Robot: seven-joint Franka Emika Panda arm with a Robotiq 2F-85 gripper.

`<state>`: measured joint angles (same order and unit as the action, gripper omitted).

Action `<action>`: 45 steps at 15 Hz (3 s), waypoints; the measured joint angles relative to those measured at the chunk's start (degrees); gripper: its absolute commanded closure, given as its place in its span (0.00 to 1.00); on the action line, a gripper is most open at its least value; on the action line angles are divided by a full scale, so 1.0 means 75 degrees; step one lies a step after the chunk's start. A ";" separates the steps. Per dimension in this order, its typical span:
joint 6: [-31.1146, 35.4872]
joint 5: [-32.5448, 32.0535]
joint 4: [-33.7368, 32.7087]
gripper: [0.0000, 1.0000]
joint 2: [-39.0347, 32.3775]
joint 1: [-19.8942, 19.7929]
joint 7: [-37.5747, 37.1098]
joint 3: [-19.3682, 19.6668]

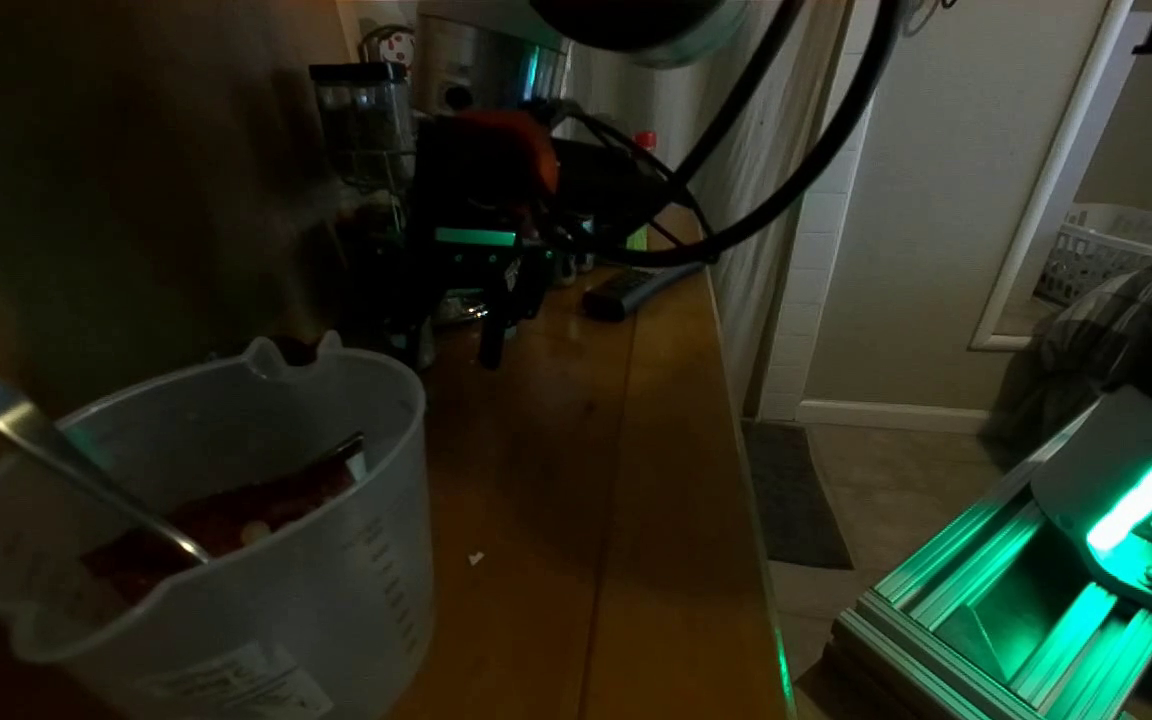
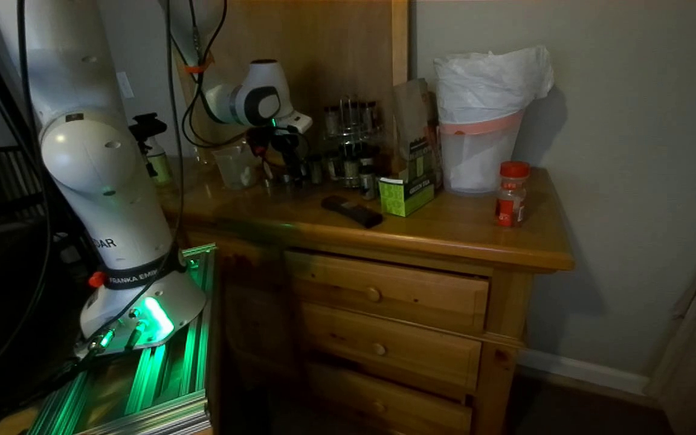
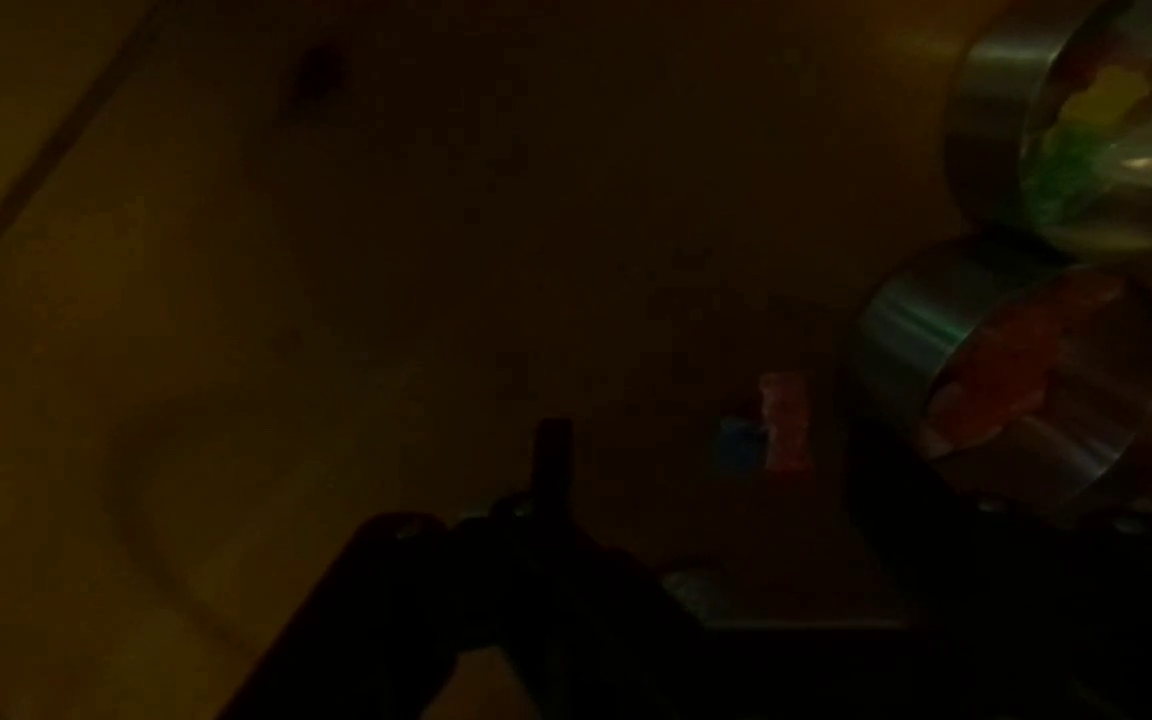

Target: Pick up a spice bottle on the table

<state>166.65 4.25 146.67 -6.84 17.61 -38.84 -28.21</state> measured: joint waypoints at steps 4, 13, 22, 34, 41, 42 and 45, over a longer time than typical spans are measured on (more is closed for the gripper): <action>0.0013 -0.0353 -0.0136 0.42 -0.0163 0.0096 -0.0227 0.0045; 0.0006 -0.1622 -0.0448 0.50 -0.0449 0.0674 -0.0937 0.0533; -0.0093 -0.2321 -0.0831 0.96 -0.0837 0.1157 -0.1285 0.1174; -0.0505 -0.2295 -0.1037 0.98 0.0297 0.1296 -0.1264 0.0606; -0.0579 -0.2047 -0.1000 0.96 0.0644 0.1306 -0.0870 0.0374; -0.0616 -0.1936 -0.0988 0.96 0.0594 0.1307 -0.0765 0.0341; -0.0734 -0.1491 -0.0985 0.96 0.0411 0.1320 -0.0367 0.0215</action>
<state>161.14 -6.93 139.28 -3.76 27.51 -41.59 -26.60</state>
